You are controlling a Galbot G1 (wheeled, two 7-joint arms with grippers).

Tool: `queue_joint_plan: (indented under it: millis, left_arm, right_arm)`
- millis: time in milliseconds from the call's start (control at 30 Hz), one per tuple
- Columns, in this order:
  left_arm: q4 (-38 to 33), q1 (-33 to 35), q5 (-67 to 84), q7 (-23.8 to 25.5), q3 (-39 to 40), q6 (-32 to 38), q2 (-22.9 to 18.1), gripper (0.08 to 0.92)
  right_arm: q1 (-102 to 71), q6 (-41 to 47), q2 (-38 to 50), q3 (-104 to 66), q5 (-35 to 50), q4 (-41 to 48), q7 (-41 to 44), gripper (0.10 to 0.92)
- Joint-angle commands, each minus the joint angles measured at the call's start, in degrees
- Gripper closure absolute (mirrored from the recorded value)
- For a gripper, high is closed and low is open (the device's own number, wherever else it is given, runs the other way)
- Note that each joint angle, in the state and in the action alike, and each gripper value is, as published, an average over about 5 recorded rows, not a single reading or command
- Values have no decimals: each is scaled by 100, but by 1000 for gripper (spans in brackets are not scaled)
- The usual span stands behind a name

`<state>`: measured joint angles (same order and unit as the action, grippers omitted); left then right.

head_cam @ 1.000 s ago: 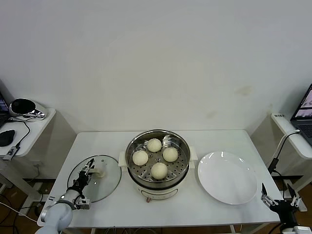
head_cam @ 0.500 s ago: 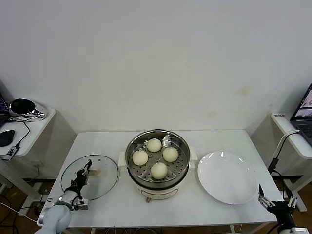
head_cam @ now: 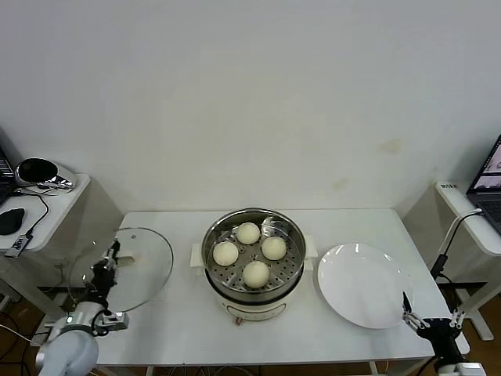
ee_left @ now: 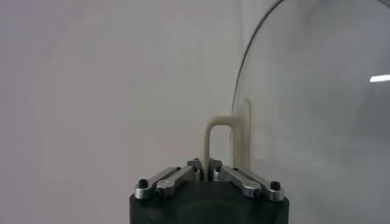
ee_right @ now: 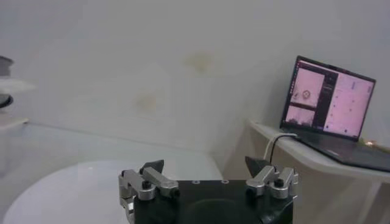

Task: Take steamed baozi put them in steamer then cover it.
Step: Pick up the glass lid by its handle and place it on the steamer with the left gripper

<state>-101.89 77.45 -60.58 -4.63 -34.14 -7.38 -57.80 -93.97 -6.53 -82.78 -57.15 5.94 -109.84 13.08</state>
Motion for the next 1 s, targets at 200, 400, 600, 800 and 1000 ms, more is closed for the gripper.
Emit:
queue_joint_plan:
  millis: [200, 400, 600, 800, 1000]
  left_arm:
    - [-2844, -138, 1157, 1083, 1451, -1980, 926, 860]
    - [-2236, -1280, 564, 1122, 3071, -2344, 601, 860]
    - [-1680, -2434, -344, 1655, 4040, -2837, -232, 860]
    - [-1213, -2847, -930, 2124, 4373, -3071, -793, 860]
    - [-792, -2942, -1402, 2305, 4531, -3060, -1387, 860]
  right_arm:
    - [20, -53, -103, 308, -231, -141, 61, 203]
    - [48, -37, -200, 407, -386, -201, 46, 203]
    - [100, -50, -286, 445, -621, -198, 11, 203]
    - [131, -76, -314, 460, -724, -120, -10, 203]
    - [158, -122, -301, 470, -785, 1, -20, 203]
